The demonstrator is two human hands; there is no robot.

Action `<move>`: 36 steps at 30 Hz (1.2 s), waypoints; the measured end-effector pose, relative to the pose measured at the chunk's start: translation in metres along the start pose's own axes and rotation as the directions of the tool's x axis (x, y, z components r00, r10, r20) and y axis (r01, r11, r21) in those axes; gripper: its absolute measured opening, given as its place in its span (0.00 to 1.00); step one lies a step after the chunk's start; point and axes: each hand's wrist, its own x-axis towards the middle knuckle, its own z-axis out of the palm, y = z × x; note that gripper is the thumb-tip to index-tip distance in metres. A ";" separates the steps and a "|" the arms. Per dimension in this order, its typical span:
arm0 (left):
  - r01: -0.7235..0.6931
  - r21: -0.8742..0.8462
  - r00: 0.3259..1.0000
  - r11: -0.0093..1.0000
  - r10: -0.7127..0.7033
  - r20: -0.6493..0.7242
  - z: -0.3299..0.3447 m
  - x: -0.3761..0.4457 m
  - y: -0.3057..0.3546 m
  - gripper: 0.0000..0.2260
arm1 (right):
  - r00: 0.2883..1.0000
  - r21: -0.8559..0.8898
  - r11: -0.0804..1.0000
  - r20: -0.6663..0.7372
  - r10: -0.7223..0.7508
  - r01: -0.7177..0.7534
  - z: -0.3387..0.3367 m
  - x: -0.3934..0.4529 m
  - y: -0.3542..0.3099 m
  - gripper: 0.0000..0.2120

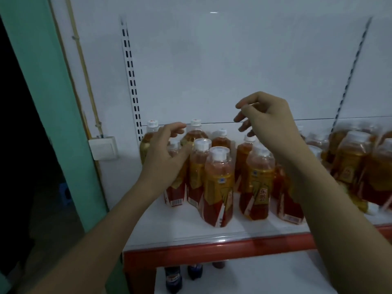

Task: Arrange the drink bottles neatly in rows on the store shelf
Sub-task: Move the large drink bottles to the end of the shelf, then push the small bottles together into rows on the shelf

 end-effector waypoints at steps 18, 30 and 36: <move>0.007 -0.178 0.770 0.984 0.108 0.629 0.149 -0.076 0.107 0.09 | 0.917 -0.493 0.782 -0.092 0.389 -0.381 -0.159 -0.112 0.084 0.05; -0.429 0.382 0.632 0.819 -0.030 0.775 0.311 -0.048 0.135 0.36 | 0.930 -0.530 0.811 0.104 0.353 -0.248 -0.255 -0.109 0.202 0.21; -0.505 0.551 0.544 0.664 -0.251 0.801 0.334 -0.038 0.135 0.48 | 0.888 -0.422 0.873 0.264 0.376 -0.245 -0.259 -0.103 0.228 0.24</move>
